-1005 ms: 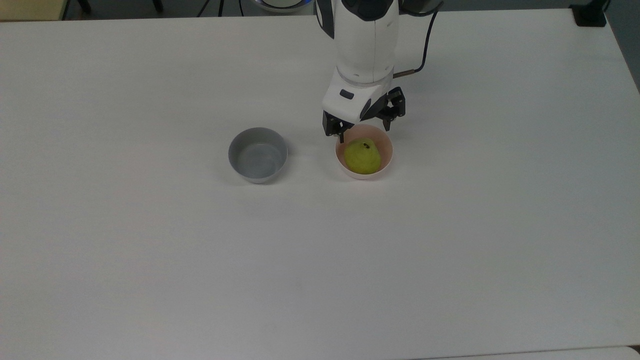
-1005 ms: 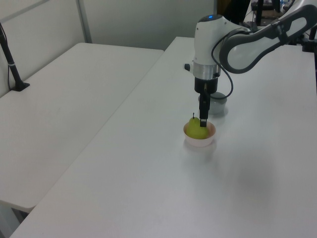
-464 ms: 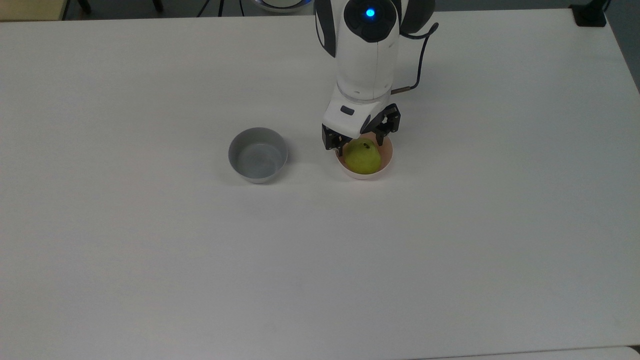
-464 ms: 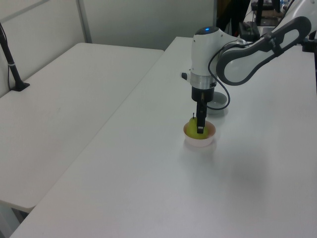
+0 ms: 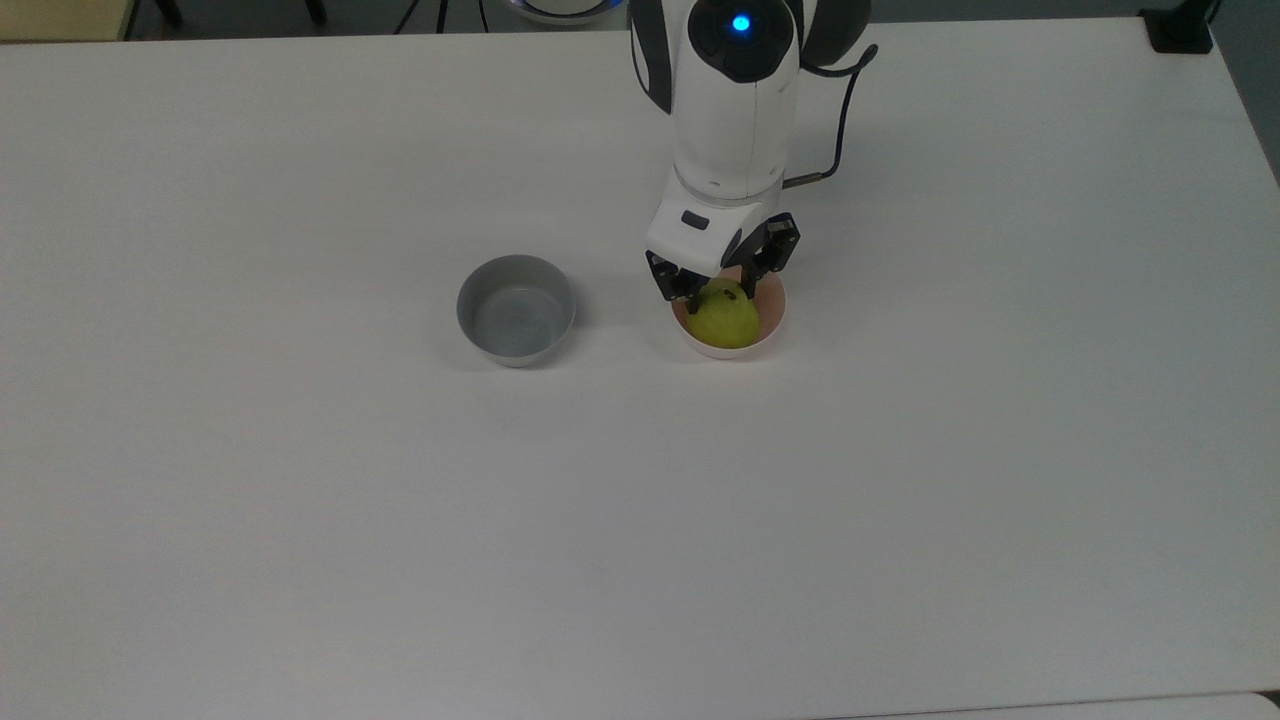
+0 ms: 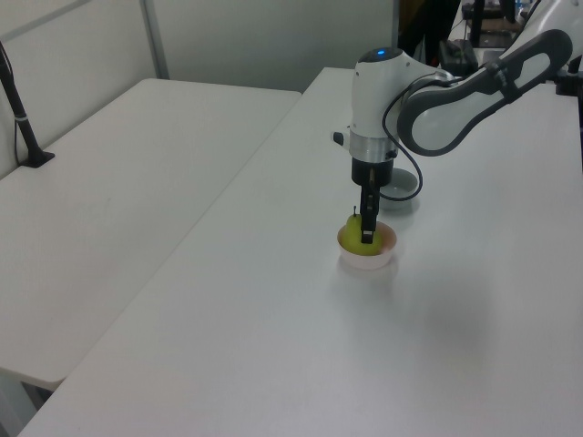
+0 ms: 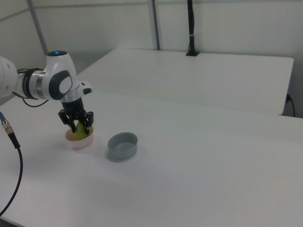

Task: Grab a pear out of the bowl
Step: 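Close the gripper around the yellow-green pear, then lift the pear up out of the pink bowl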

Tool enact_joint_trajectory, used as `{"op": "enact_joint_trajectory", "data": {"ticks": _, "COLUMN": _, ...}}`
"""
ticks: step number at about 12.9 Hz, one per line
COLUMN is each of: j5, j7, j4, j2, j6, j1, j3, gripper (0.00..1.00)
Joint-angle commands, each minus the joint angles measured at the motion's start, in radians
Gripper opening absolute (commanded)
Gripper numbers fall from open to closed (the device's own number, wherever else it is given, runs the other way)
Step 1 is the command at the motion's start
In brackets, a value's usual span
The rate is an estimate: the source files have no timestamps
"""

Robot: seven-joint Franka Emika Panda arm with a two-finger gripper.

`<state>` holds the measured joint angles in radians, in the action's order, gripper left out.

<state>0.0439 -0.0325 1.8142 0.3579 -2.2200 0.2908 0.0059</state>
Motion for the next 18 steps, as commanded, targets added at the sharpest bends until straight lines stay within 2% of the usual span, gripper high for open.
{"op": "enact_joint_trajectory", "data": {"ticks": 1, "j5": -0.009, "j7": 0.019, "j4": 0.004, "j2": -0.029, "j6": -0.01, "j1": 0.002, "j3": 0.002, "gripper": 0.0}}
{"op": "enact_joint_trajectory", "data": {"ticks": 6, "j5": -0.004, "j7": 0.019, "j4": -0.038, "j2": -0.121, "j6": 0.106, "j1": -0.005, "j3": 0.005, "gripper": 0.0}}
{"op": "enact_joint_trajectory", "data": {"ticks": 9, "j5": -0.001, "j7": 0.017, "j4": -0.045, "j2": -0.209, "j6": 0.172, "j1": -0.025, "j3": 0.005, "gripper": 0.0}}
{"op": "enact_joint_trajectory", "data": {"ticks": 14, "j5": 0.013, "j7": 0.006, "j4": -0.122, "j2": -0.306, "j6": 0.383, "j1": -0.111, "j3": 0.003, "gripper": 0.0}}
{"op": "enact_joint_trajectory", "data": {"ticks": 18, "j5": 0.013, "j7": -0.061, "j4": -0.127, "j2": -0.346, "j6": 0.414, "j1": -0.203, "j3": -0.009, "gripper": 0.0}}
